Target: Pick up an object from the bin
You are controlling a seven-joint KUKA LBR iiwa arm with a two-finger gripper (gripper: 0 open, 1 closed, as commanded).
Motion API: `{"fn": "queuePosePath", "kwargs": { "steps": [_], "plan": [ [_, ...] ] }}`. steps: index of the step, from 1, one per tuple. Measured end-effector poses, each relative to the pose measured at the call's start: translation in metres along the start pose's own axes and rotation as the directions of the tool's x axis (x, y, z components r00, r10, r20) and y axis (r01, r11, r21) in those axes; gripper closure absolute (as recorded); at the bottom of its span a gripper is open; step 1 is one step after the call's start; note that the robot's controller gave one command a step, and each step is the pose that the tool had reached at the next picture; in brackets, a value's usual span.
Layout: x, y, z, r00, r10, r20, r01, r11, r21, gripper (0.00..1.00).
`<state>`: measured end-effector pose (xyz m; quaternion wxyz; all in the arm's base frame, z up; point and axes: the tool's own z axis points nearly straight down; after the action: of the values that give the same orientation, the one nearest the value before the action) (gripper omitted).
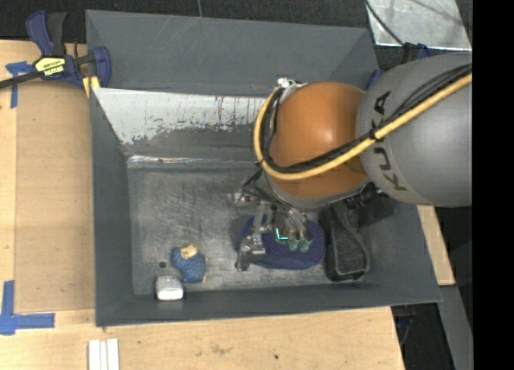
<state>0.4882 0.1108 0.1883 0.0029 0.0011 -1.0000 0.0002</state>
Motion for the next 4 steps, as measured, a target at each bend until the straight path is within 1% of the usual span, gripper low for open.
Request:
{"fn": "queuePosePath", "kwargs": {
  "steps": [1, 2, 3, 4],
  "plan": [
    [-0.003, -0.086, 0.116, 0.990, -0.135, 0.028, 0.136, 0.991, -0.007, 0.00],
    [-0.043, -0.124, 0.081, 0.972, -0.236, 0.010, 0.236, 0.972, -0.001, 0.00],
    [-0.076, -0.120, 0.105, 0.995, -0.102, 0.006, 0.102, 0.995, -0.002, 0.00],
    [-0.076, -0.120, 0.105, 0.995, -0.100, 0.006, 0.100, 0.995, -0.002, 1.00]
  ]
}}
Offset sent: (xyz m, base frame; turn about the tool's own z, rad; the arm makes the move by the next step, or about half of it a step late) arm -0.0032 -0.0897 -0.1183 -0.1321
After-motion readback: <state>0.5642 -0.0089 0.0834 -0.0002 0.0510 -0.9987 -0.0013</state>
